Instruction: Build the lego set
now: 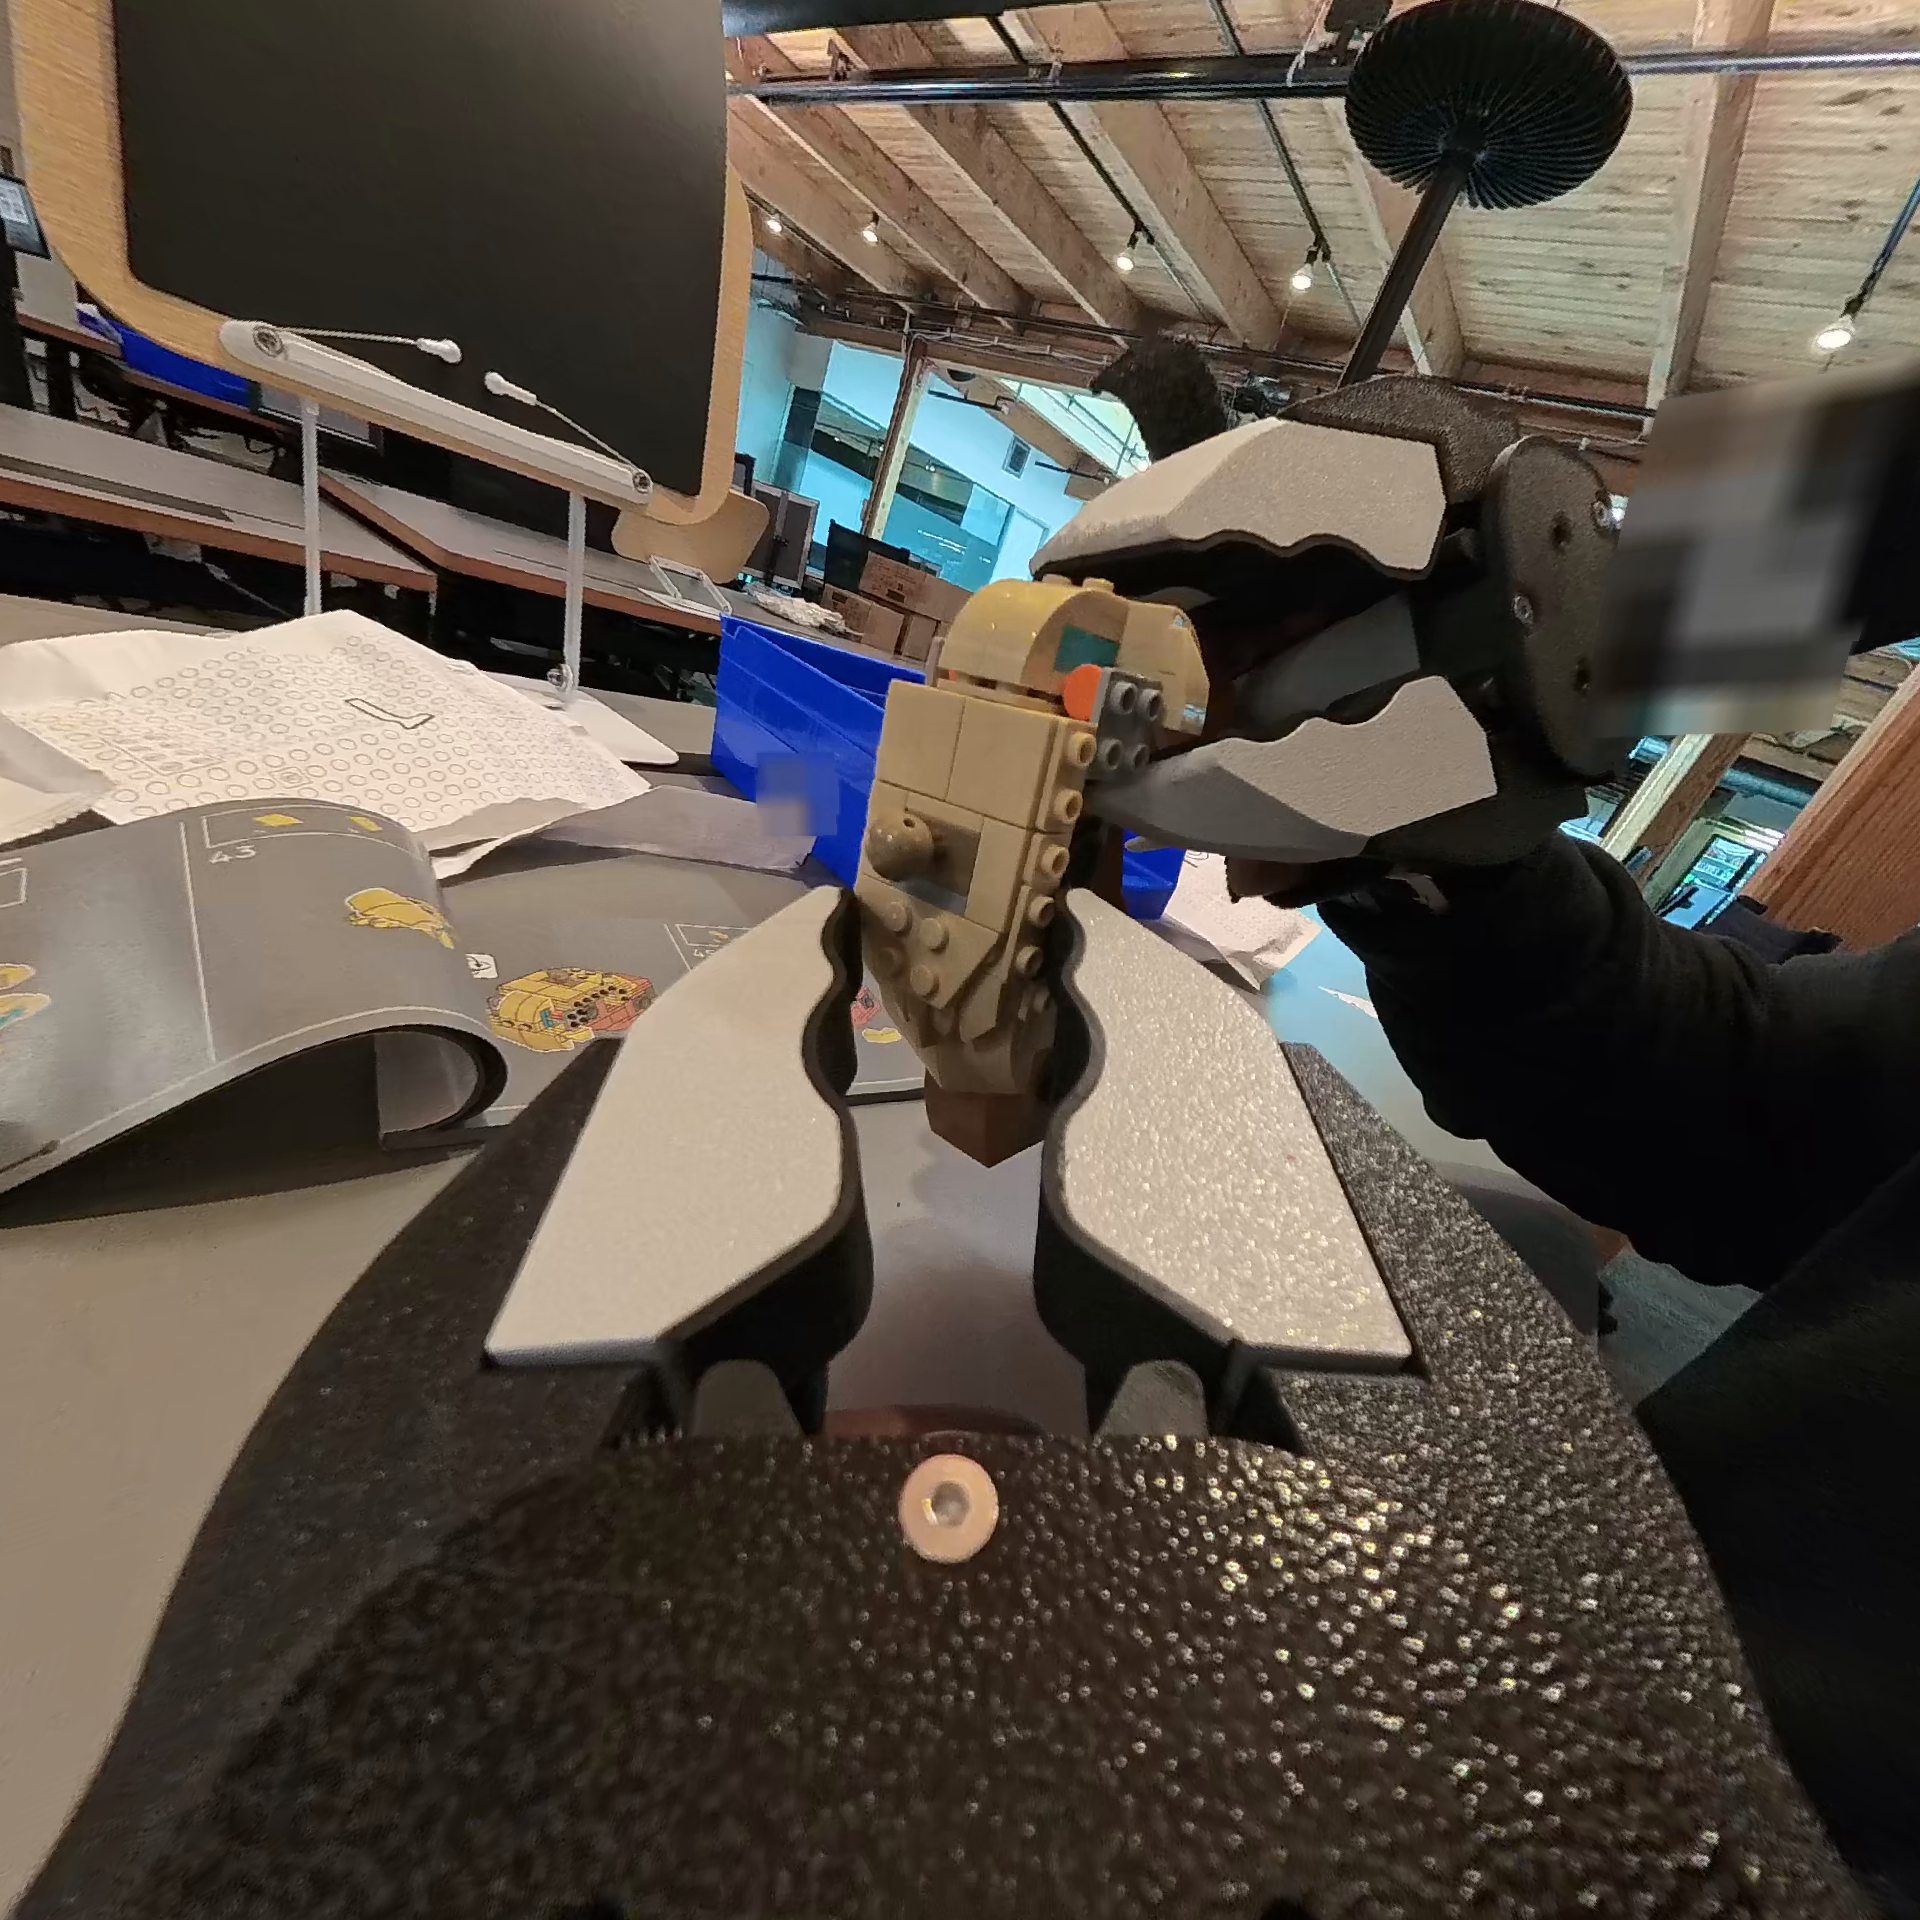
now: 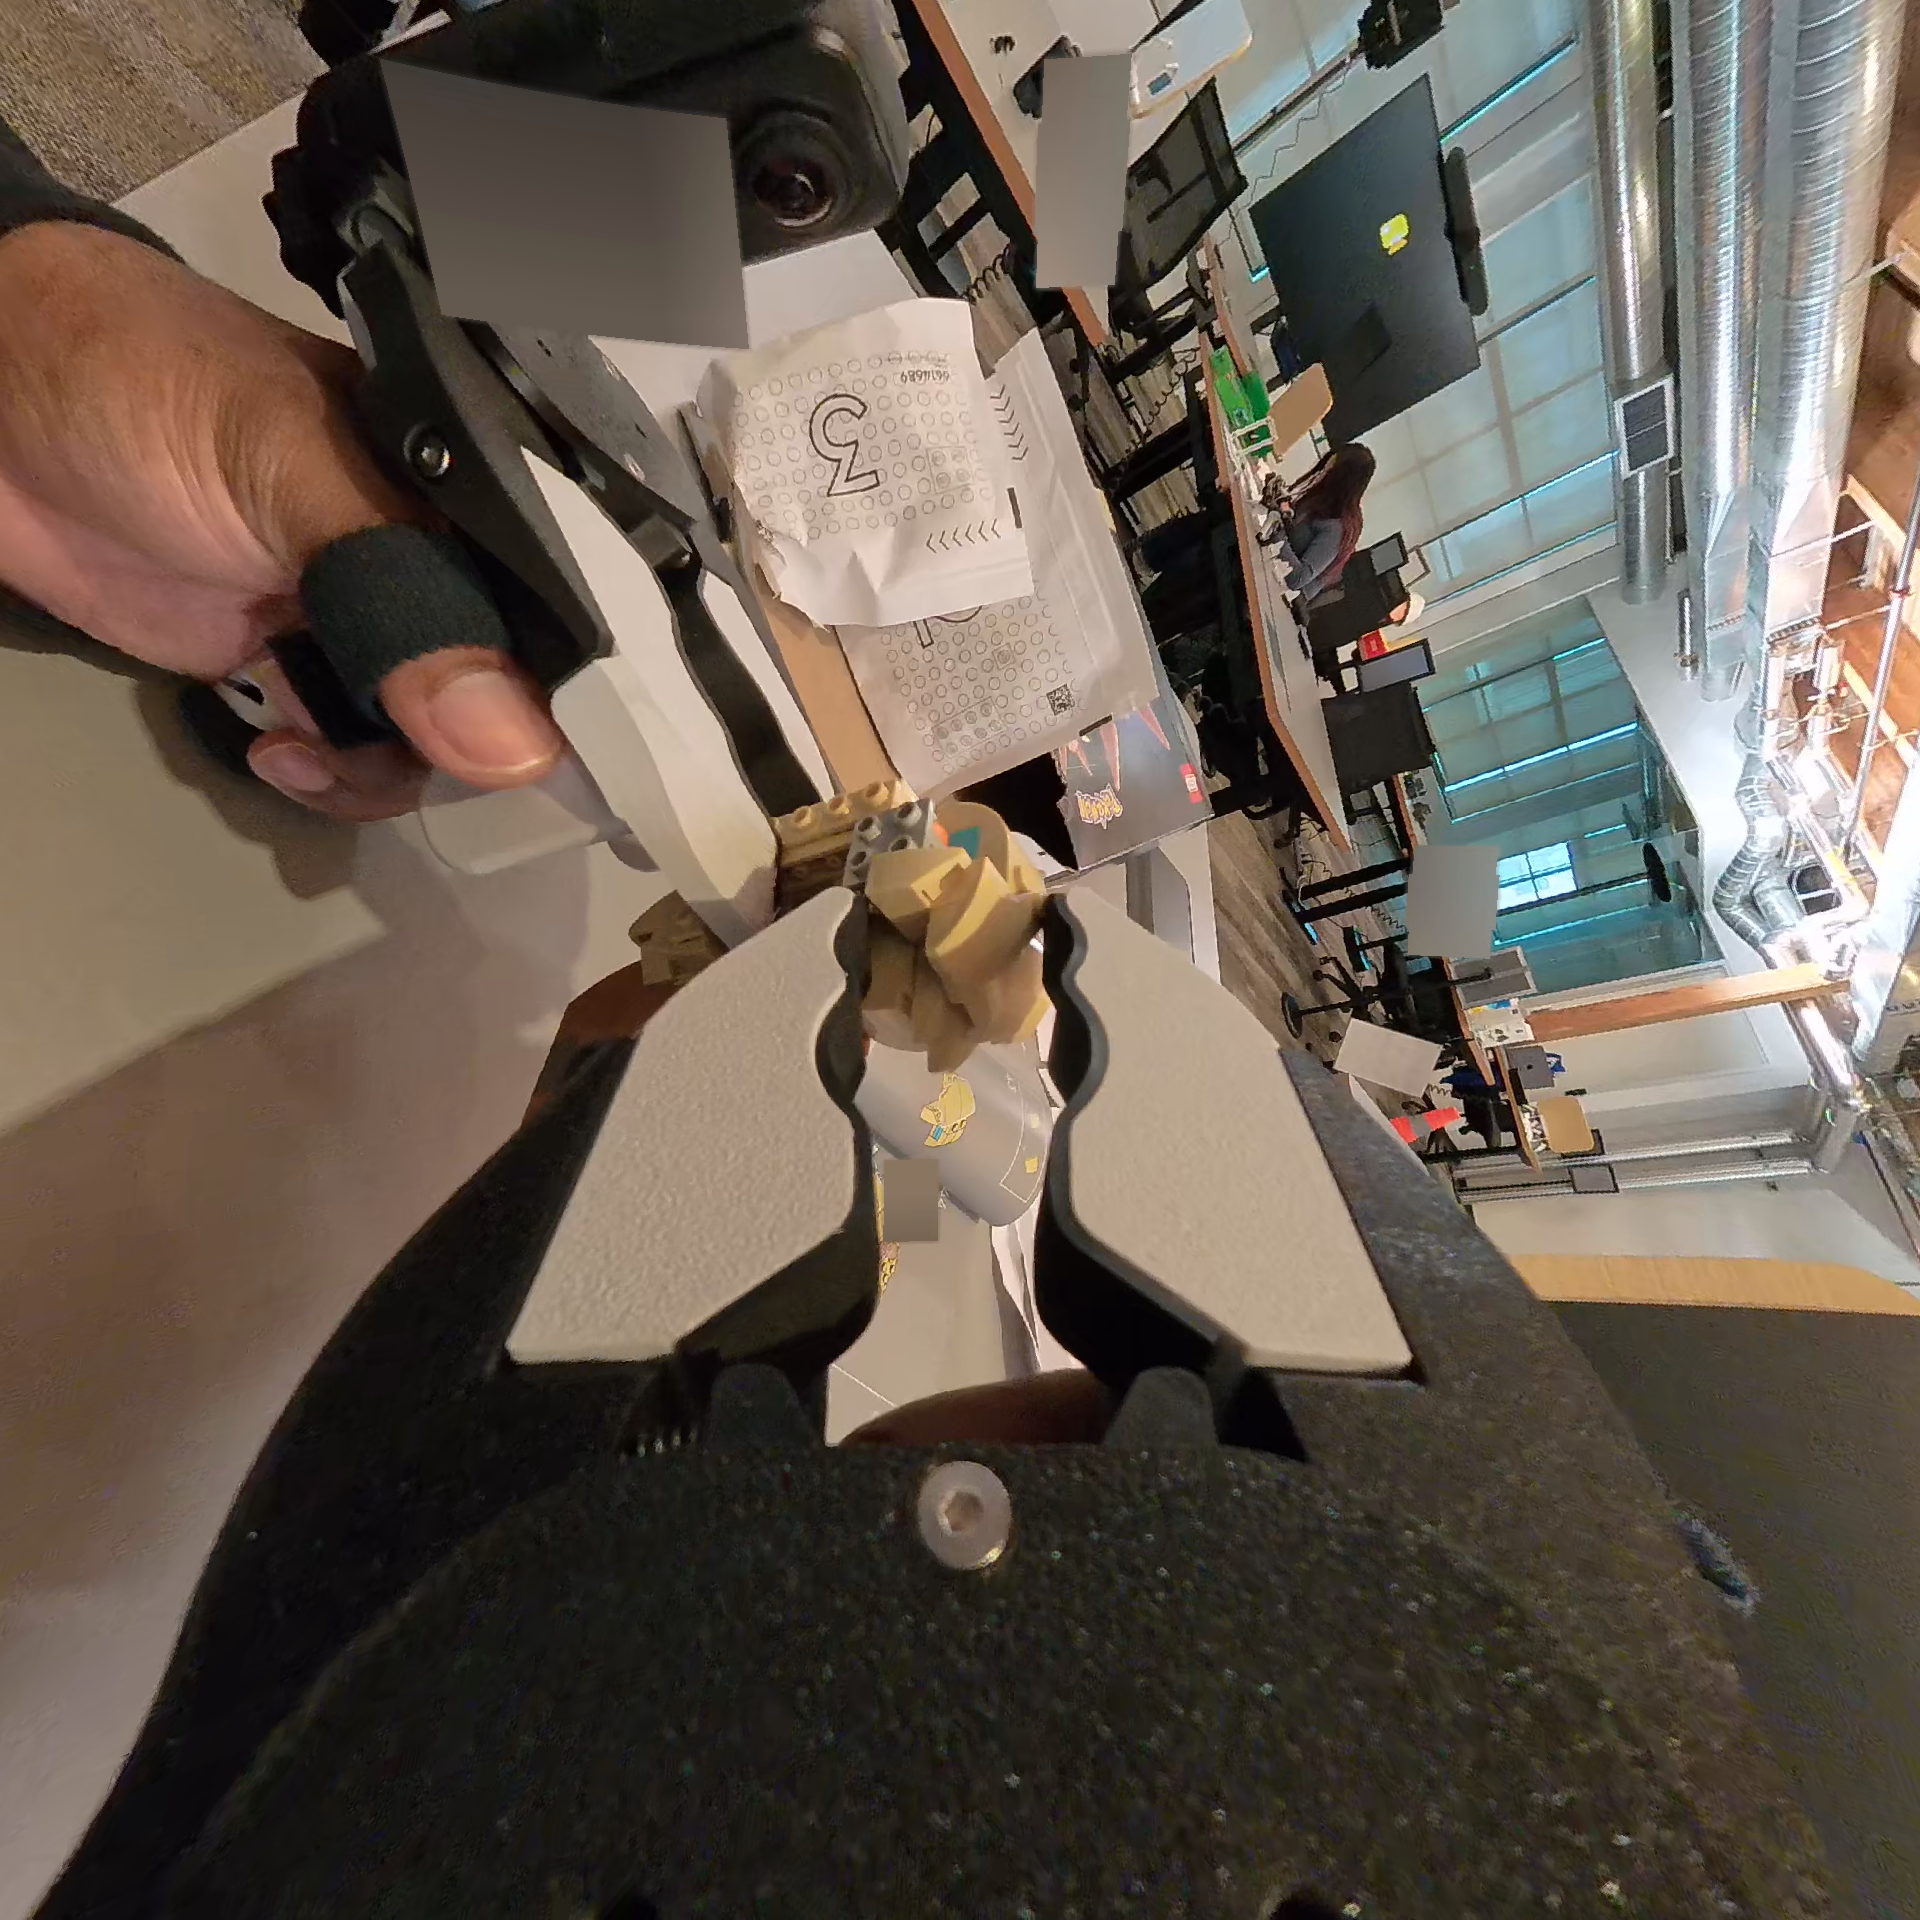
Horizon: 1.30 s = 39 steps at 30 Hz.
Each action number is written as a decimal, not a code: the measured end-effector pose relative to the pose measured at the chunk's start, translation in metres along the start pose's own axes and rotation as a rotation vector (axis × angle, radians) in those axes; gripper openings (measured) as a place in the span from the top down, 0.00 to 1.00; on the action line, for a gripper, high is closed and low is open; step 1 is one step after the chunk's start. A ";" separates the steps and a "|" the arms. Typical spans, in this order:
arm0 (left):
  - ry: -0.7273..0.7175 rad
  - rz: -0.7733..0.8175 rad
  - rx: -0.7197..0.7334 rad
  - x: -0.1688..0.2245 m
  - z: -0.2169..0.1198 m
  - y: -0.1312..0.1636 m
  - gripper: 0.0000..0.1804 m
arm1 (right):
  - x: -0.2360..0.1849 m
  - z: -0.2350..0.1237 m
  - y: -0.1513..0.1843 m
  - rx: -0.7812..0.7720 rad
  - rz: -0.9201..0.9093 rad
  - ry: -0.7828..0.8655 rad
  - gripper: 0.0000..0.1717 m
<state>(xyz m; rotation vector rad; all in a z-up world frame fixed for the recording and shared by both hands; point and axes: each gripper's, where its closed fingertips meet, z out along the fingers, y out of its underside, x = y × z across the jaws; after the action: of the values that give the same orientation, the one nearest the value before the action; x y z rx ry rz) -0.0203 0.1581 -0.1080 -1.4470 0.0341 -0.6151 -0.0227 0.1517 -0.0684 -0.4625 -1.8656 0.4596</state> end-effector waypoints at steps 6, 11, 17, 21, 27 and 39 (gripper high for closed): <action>0.006 0.001 -0.006 0.001 0.000 0.001 0.82 | -0.001 -0.001 0.000 -0.009 -0.004 -0.011 0.81; 0.009 0.003 -0.013 0.002 0.001 0.002 0.82 | -0.002 -0.001 0.000 -0.009 -0.003 -0.016 0.82; 0.016 0.007 -0.026 0.003 0.001 0.003 0.82 | -0.003 -0.002 0.001 -0.009 0.000 -0.033 0.82; 0.026 0.012 -0.036 0.005 0.002 0.005 0.82 | -0.005 -0.003 0.001 -0.009 -0.001 -0.043 0.82; 0.034 0.020 -0.046 0.007 0.003 0.006 0.82 | -0.006 -0.005 0.001 -0.010 0.006 -0.048 0.82; 0.035 -0.059 -0.040 -0.001 0.005 0.005 0.81 | -0.001 0.002 0.007 -0.042 0.044 -0.002 0.78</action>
<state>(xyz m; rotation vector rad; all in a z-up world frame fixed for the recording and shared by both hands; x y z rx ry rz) -0.0174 0.1627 -0.1118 -1.4796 0.0318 -0.6914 -0.0240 0.1567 -0.0734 -0.5320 -1.8733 0.4509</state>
